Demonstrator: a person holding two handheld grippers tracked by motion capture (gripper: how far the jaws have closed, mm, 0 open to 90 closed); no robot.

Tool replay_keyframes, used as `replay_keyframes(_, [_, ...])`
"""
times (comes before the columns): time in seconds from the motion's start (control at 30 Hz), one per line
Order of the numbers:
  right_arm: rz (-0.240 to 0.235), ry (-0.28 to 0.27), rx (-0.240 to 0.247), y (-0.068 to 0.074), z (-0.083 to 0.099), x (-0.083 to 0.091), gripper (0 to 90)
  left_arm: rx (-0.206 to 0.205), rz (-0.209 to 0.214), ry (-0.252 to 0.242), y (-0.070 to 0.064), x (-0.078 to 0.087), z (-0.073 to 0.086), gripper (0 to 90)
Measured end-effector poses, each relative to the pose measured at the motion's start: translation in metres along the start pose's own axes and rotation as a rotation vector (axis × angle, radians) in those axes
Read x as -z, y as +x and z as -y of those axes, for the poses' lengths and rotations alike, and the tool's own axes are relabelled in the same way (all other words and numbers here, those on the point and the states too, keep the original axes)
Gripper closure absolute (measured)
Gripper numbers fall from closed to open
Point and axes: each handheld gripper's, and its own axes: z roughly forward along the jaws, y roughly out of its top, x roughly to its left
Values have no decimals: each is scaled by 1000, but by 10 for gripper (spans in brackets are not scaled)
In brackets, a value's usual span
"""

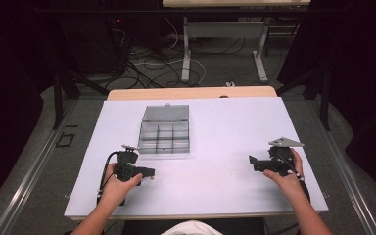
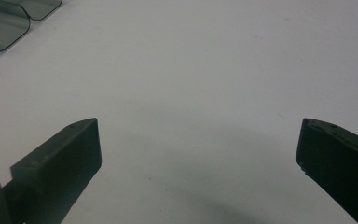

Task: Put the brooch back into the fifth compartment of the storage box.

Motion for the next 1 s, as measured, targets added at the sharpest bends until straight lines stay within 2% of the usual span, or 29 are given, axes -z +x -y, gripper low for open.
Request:
replay_keyframes(0.03, [0,0,-3,0,0,0,0,9,-6,-11,-1,-2,0,584])
replay_keyframes(0.1, [1,0,0,0,0,0,0,-2,-7,8,0,-2,0,596])
replay_keyframes(0.17, [1,0,4,-1,0,0,0,6,-16,4,-1,-4,0,609])
replay_keyframes(0.23, [-2,-3,3,-1,0,0,0,-9,-24,17,-1,-5,-1,622])
replay_keyframes(0.6, [-6,3,3,0,0,-1,0,1,-44,37,-6,-13,-2,689])
replay_keyframes(1.0, [-7,6,4,0,1,-1,0,-12,-71,62,-8,-18,-2,747])
